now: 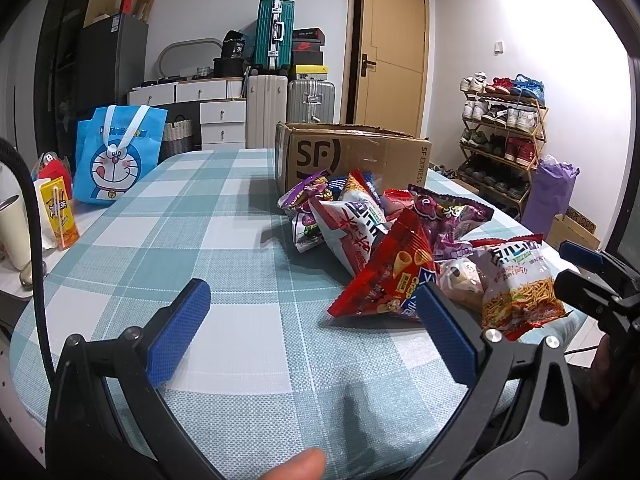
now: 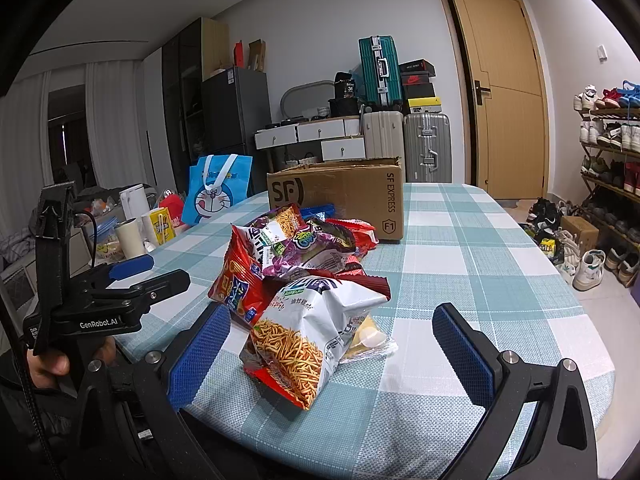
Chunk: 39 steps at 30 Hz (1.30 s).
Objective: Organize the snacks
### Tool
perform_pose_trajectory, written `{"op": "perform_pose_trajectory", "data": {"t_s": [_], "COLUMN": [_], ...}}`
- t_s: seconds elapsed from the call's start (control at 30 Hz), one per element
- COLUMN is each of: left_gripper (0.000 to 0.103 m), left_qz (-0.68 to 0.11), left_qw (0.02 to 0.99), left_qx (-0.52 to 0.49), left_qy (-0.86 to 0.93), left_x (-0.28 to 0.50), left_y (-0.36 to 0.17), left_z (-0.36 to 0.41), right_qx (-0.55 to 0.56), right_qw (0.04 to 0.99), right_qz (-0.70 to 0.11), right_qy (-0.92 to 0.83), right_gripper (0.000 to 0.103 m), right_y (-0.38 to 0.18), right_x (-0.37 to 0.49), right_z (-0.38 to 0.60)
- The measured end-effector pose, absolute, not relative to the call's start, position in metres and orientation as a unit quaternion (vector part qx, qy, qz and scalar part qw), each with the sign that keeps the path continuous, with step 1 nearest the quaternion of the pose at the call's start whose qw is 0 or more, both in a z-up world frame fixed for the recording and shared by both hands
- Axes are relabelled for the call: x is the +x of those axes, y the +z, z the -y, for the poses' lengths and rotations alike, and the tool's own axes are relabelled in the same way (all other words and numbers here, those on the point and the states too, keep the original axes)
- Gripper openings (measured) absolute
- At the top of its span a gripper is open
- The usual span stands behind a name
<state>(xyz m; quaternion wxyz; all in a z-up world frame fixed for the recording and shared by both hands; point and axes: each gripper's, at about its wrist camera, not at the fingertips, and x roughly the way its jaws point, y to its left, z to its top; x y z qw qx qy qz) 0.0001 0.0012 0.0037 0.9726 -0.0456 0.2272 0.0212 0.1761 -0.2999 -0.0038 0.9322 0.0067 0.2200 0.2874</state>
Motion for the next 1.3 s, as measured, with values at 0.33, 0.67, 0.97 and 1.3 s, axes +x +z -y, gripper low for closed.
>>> {"op": "perform_pose_trajectory", "data": {"t_s": [0.33, 0.67, 0.97, 1.3], "left_gripper": [0.102, 0.102, 0.102, 0.102], "left_qz": [-0.227, -0.226, -0.225, -0.232], "left_qw": [0.973, 0.973, 0.973, 0.972], "left_qx": [-0.045, -0.044, -0.043, -0.033], "left_qy": [0.021, 0.022, 0.021, 0.022], "left_x": [-0.0003, -0.0006, -0.0003, 0.0018], "left_y": [0.0036, 0.0034, 0.005, 0.0116], "left_z": [-0.0006, -0.0002, -0.0021, 0.002], "right_qx": [0.006, 0.005, 0.004, 0.002], "right_qw": [0.932, 0.932, 0.932, 0.931], "right_qz": [-0.22, -0.22, -0.219, -0.219], "right_qy": [0.287, 0.287, 0.288, 0.29], "right_gripper": [0.103, 0.103, 0.103, 0.103], "right_y": [-0.0041, -0.0043, -0.0043, -0.0015], "right_x": [0.1758, 0.1751, 0.1745, 0.175], "right_z": [0.2996, 0.2988, 0.2979, 0.2969]}}
